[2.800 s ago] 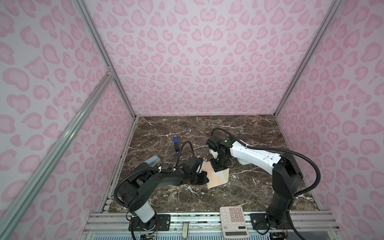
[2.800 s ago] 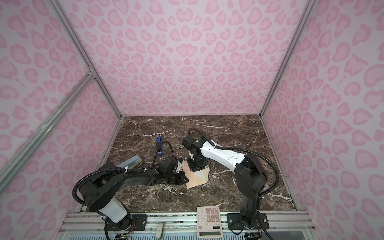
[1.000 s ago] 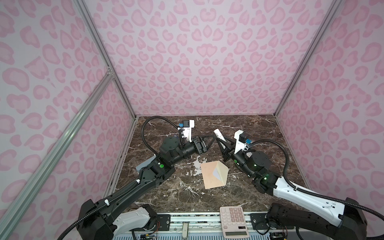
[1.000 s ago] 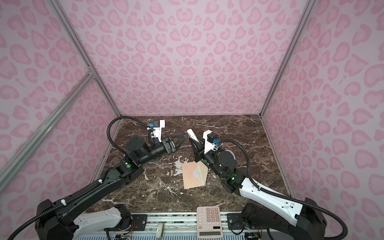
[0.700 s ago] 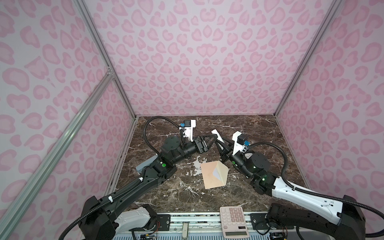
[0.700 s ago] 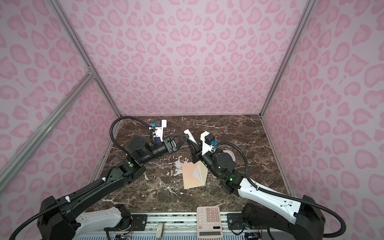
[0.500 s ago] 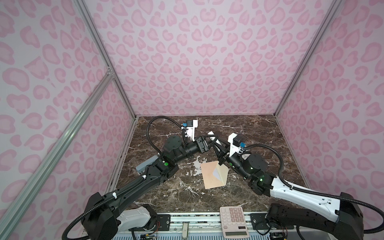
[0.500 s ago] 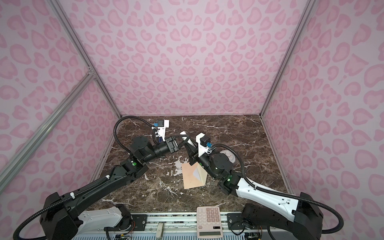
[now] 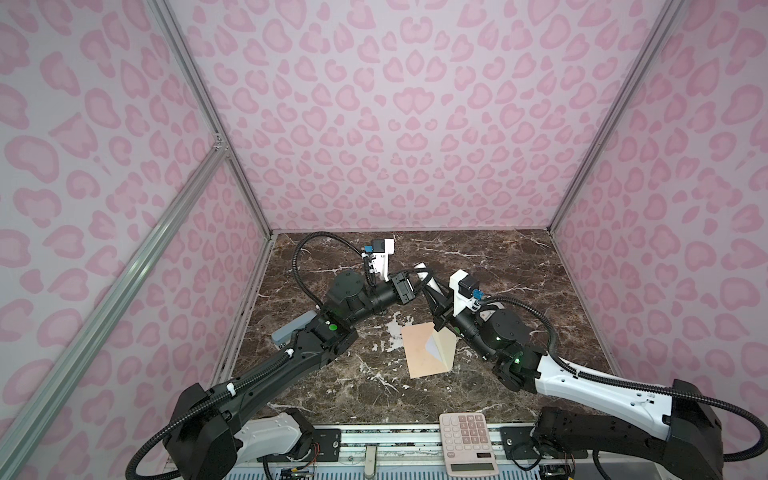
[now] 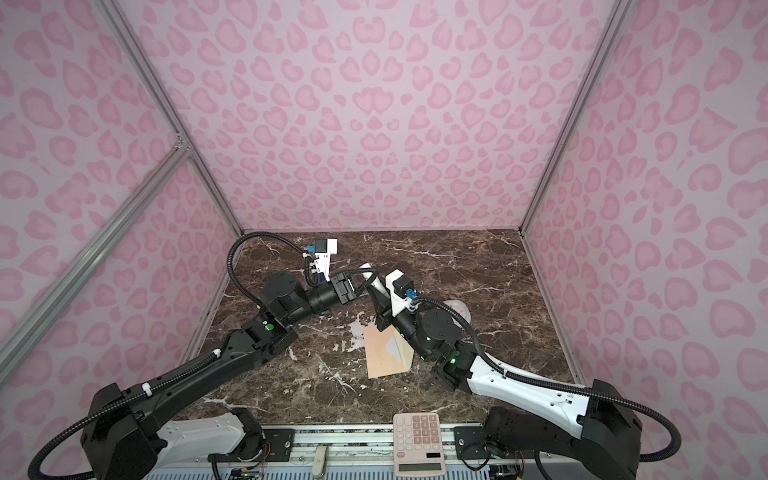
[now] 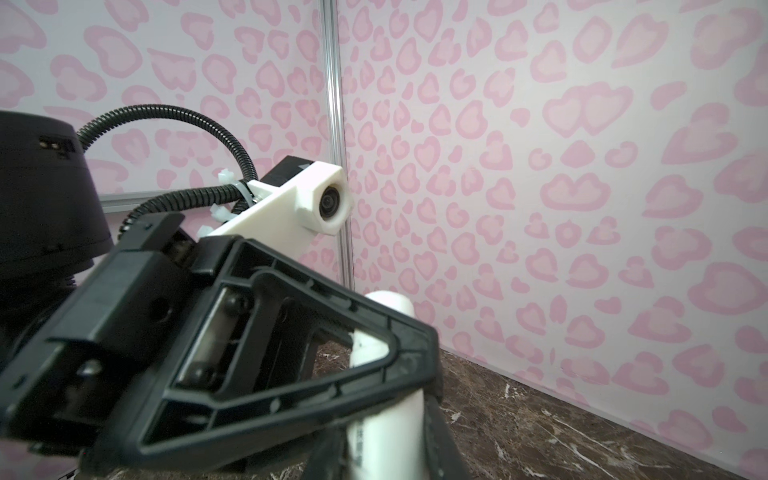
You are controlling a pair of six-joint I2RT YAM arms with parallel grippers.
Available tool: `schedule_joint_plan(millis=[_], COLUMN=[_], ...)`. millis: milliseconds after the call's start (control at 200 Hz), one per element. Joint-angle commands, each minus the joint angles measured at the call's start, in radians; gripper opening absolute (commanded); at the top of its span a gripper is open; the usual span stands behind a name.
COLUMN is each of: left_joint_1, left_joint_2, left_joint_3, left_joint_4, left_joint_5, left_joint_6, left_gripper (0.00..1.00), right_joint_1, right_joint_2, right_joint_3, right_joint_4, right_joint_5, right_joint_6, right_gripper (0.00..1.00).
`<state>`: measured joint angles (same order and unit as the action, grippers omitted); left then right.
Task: Place the letter into the envelope and seal it
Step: 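Bring the glue stick toward the open left gripper with the right gripper, then close the left gripper on the glue stick held by the right gripper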
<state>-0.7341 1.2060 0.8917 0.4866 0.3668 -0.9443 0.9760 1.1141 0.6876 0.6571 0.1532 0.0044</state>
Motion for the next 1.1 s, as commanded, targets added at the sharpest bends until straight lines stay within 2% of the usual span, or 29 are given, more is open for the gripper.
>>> schedule_joint_plan(millis=[0, 145, 395, 585, 815, 1095], left_joint_1=[0.001, 0.014, 0.024, 0.024, 0.024, 0.025], left_joint_2=[-0.015, -0.038, -0.056, -0.058, -0.084, -0.095], left_joint_3=[0.014, 0.018, 0.045, 0.058, 0.035, 0.036], left_joint_4=[-0.023, -0.096, -0.226, -0.285, -0.291, -0.332], left_joint_5=[0.025, 0.003, -0.002, 0.071, 0.123, 0.133], left_joint_6=[0.037, 0.084, 0.218, 0.343, 0.422, 0.459], left_gripper=[0.12, 0.11, 0.11, 0.10, 0.10, 0.10], right_joint_1=[0.003, 0.003, -0.021, -0.101, -0.129, -0.131], right_joint_2=[-0.004, -0.039, -0.119, -0.120, -0.095, -0.068], right_joint_3=[0.007, 0.022, 0.009, 0.009, -0.002, -0.002], right_joint_4=[-0.107, -0.258, -0.385, -0.394, -0.343, -0.319], right_joint_5=[-0.091, -0.168, -0.191, -0.352, -0.421, -0.460], right_joint_6=[-0.043, -0.022, 0.078, 0.231, 0.324, 0.352], right_gripper=[0.42, 0.51, 0.56, 0.56, 0.52, 0.37])
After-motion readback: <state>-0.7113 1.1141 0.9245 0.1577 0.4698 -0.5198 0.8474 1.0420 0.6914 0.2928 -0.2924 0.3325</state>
